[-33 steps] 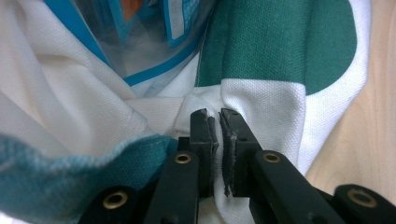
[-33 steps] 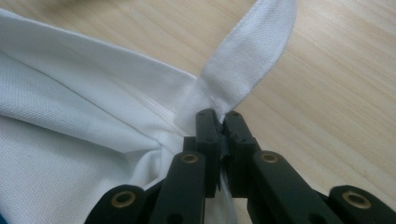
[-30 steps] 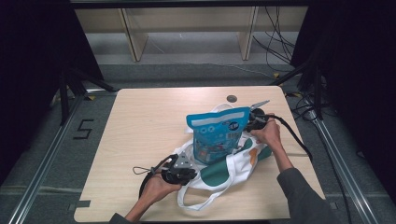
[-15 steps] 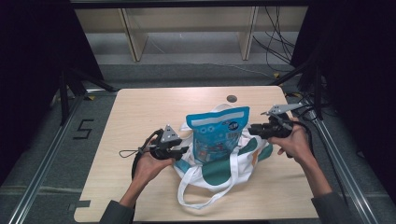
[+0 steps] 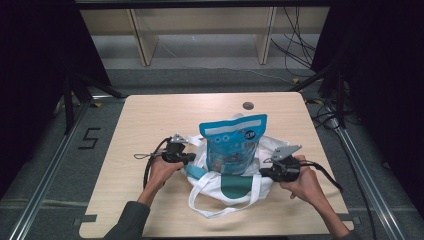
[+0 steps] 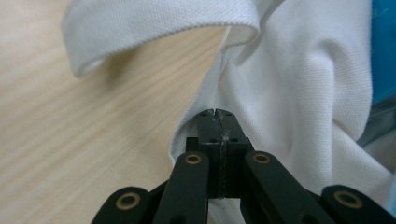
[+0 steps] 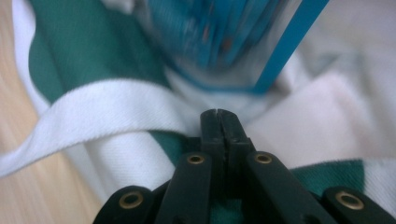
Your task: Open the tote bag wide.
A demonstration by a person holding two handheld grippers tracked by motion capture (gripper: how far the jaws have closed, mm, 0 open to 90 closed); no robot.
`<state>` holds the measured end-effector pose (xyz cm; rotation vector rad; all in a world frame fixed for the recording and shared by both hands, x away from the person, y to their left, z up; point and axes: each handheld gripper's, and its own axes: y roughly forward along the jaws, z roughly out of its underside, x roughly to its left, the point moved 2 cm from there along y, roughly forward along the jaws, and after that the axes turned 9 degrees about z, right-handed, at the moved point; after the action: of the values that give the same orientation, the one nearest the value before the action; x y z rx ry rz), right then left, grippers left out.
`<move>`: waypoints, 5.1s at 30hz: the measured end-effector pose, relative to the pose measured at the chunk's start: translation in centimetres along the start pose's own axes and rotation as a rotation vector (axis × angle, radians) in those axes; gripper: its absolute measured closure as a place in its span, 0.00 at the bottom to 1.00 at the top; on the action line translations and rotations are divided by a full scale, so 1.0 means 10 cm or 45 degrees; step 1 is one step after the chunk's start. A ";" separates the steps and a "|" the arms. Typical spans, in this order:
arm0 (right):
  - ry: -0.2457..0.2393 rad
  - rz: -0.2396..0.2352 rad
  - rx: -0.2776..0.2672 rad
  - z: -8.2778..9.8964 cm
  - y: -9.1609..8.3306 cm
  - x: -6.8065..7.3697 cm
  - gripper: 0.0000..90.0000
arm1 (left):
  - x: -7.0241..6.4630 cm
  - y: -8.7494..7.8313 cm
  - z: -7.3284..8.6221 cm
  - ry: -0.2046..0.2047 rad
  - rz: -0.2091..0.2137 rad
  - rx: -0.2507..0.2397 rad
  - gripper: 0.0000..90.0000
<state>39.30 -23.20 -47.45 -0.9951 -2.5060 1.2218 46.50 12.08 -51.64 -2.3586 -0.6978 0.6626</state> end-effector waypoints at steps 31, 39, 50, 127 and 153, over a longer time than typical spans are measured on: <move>0.112 -0.042 -0.188 0.15 -0.46 0.15 0.78 | -1.01 -0.50 0.21 0.120 0.136 -0.195 0.81; 0.055 -0.020 -0.060 0.25 -0.22 0.24 0.80 | -0.92 -0.28 0.39 0.085 0.118 -0.113 0.86; 0.007 0.004 -0.003 0.28 0.03 0.28 0.88 | -0.89 -0.10 0.40 0.180 0.035 -0.036 0.90; 0.301 0.048 -0.299 0.11 -0.28 -0.08 0.46 | -0.71 -0.69 0.46 -0.021 0.016 -0.233 0.25; 0.323 0.107 -0.270 0.57 -0.41 0.02 0.42 | -0.79 -0.78 0.76 0.022 0.004 -0.224 0.20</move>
<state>34.72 -28.53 -48.07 -1.2302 -2.4482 0.8003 33.66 15.56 -49.63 -2.5230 -0.7733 0.6025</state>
